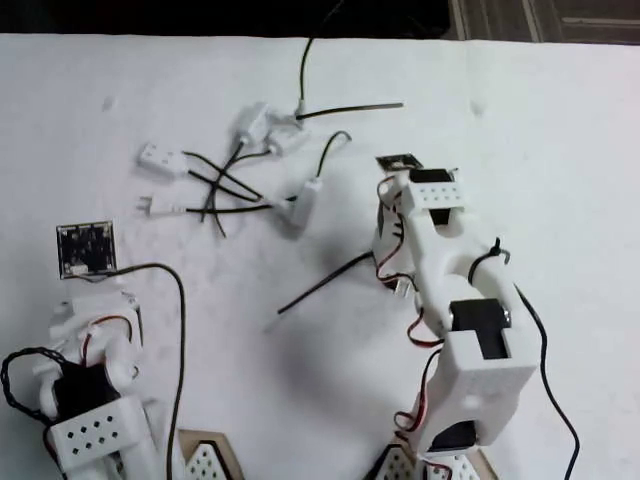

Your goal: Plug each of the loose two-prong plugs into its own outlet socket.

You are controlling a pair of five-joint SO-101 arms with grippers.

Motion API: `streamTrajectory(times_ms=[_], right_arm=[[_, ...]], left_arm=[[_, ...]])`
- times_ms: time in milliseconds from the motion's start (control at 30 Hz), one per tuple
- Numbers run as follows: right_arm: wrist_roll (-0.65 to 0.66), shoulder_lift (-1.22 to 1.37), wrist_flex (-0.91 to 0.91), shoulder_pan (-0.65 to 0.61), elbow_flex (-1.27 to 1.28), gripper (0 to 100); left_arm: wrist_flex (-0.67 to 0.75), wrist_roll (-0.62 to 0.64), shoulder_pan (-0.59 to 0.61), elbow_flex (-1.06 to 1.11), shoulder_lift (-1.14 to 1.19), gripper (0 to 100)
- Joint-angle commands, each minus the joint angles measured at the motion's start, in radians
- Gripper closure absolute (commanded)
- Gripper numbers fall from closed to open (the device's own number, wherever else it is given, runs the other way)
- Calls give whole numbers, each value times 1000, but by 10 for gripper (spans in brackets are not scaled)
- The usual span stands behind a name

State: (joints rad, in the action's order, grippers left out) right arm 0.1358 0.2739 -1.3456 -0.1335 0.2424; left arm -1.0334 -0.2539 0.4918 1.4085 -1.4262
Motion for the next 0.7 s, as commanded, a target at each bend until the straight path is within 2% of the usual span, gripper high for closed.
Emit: streamTrajectory(times_ms=[0, 100, 267, 667], right_arm=[[-11, -94, -64, -4, -38, 833], [-11, -163, -137, -12, -37, 770], [-12, -229, -156, -27, -31, 785], [-117, -229, 61, -105, 87, 828]], left_arm=[[21, -11, 2, -3, -7, 962], [21, -11, 2, -3, -7, 962], [21, -11, 2, -3, -7, 962], [21, -11, 2, -2, -7, 962]])
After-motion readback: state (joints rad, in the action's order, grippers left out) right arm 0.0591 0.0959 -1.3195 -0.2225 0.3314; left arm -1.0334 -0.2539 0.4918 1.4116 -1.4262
